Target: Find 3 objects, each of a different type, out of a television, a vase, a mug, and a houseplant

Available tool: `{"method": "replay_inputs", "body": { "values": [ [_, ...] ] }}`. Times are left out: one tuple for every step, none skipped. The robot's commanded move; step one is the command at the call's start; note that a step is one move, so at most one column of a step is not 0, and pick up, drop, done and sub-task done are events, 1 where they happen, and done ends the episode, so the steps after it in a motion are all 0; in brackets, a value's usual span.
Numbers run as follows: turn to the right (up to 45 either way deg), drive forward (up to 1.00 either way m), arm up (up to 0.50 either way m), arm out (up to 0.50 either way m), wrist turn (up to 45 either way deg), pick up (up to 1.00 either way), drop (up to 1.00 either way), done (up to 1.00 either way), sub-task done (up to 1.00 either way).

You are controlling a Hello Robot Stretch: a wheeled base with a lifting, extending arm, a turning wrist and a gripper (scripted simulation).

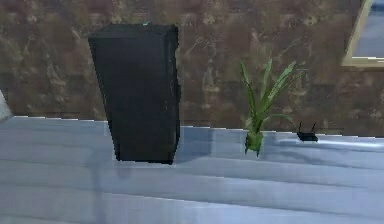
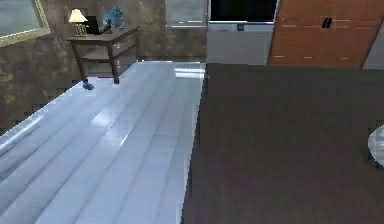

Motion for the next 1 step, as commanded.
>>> {"method": "replay_inputs", "body": {
  "values": [
    [0.0, 1.00, 0.00, 0.00, 0.0, 0.00, 0.00, 0.00, 0.00]
  ]
}}
